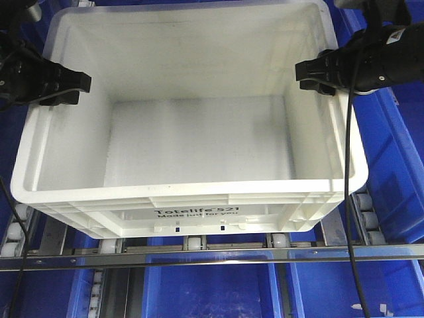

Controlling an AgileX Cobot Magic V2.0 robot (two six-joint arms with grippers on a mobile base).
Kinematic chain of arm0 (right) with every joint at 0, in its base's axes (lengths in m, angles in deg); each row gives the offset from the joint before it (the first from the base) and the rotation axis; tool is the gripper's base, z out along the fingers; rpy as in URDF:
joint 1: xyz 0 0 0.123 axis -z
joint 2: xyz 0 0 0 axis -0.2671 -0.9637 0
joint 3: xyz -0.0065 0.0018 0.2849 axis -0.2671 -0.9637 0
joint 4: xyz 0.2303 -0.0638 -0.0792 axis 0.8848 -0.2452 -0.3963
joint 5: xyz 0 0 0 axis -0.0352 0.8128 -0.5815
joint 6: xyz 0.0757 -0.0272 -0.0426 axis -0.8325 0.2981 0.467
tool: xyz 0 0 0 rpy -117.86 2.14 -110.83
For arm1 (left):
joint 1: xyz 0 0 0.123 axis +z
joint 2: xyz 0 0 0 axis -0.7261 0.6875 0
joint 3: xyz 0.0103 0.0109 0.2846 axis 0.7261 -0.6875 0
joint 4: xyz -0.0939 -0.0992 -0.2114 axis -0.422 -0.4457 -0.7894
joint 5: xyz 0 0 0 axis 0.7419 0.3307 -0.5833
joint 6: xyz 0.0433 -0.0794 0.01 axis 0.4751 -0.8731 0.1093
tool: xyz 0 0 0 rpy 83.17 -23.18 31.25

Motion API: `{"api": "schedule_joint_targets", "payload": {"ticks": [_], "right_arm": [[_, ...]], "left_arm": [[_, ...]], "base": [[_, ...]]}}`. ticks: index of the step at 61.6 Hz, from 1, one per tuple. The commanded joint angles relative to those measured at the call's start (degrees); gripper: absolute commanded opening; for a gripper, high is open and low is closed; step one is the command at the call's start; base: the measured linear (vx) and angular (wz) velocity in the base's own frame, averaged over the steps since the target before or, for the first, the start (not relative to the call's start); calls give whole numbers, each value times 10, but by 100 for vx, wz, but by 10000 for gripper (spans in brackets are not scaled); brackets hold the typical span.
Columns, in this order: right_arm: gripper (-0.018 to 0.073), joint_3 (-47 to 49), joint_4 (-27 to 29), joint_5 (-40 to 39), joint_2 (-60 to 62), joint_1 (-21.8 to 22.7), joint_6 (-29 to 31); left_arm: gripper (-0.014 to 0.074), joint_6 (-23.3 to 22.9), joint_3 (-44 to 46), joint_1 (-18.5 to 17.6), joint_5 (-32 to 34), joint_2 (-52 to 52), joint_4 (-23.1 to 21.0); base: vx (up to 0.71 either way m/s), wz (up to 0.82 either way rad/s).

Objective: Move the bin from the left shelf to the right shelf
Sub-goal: 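Push the crate forward and lower it onto the rollers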

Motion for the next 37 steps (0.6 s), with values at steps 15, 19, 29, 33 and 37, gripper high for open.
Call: {"api": "schedule_joint_targets", "payload": {"ticks": [15,19,29,33,37], "right_arm": [[-4,21,46,-80,-14,3,39],[-4,21,46,-86,-23,3,49],[-4,21,46,-92,-42,3,54],[-4,21,45,-92,-51,3,54],[-4,21,43,-92,-57,3,54]], "left_arm": [[-8,3,20,-3,79,-5,24],[-8,3,20,-3,88,0,24],[-8,4,20,-3,108,16,24],[-8,4,20,-3,111,22,24],[-8,4,20,-3,110,29,24]], "base": [[0,0],[0,0],[0,0],[0,0],[0,0]]}}
